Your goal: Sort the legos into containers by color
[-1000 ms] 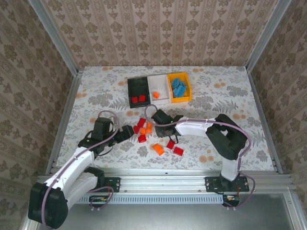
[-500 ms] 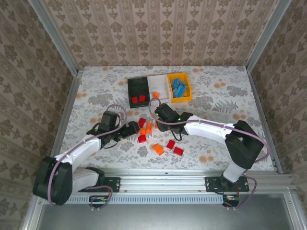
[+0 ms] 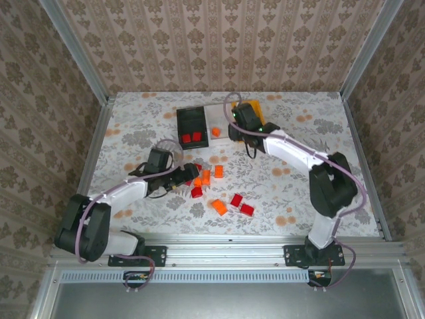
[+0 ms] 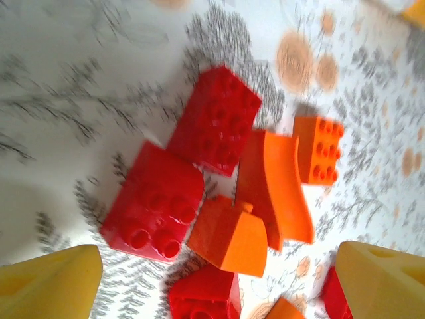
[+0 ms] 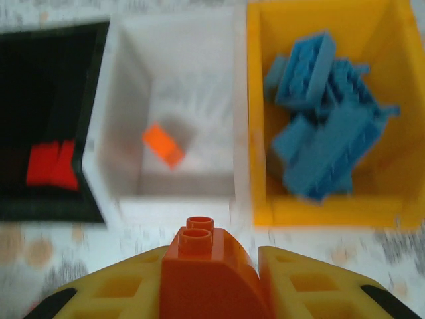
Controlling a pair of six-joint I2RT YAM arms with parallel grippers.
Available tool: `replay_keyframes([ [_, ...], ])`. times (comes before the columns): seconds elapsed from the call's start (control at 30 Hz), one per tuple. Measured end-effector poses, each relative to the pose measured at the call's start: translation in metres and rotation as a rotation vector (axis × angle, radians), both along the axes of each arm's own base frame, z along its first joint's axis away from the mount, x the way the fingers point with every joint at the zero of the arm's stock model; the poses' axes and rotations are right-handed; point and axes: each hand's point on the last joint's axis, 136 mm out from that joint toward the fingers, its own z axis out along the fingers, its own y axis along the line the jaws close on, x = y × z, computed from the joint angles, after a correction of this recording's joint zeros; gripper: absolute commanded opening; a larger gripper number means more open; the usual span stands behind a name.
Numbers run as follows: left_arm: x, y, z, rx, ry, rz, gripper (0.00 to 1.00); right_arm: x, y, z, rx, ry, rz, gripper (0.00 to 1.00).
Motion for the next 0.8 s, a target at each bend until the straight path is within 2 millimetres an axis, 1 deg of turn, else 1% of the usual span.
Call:
replay_keyframes([
  [0.07,0.009,0.01,0.009,-0.006,-0.027,0.032,0.94,0.025,0.007,-0.003,-0.006,-0.012,0.003,0.32],
  [0.13,0.014,0.017,0.014,-0.006,-0.04,0.051,0.94,0.041,0.016,-0.011,-0.02,-0.003,0.018,0.33],
  [0.23,0.016,0.023,0.014,-0.002,-0.036,0.066,0.94,0.059,0.03,-0.024,-0.038,0.017,0.045,0.33],
  [0.37,0.013,0.025,0.011,0.001,-0.017,0.06,0.94,0.077,0.045,-0.041,-0.053,0.044,0.075,0.36],
  [0.43,0.012,0.024,0.011,-0.001,-0.014,0.056,0.94,0.081,0.048,-0.048,-0.066,0.059,0.084,0.39],
  [0.57,0.012,0.023,0.013,-0.008,-0.013,0.051,0.94,0.082,0.051,-0.059,-0.089,0.087,0.099,0.48],
  [0.67,0.011,0.022,0.013,-0.012,-0.01,0.047,0.94,0.08,0.051,-0.058,-0.099,0.091,0.111,0.52],
  [0.8,0.01,0.022,0.016,-0.017,-0.014,0.045,0.94,0.077,0.053,-0.054,-0.105,0.09,0.123,0.52],
])
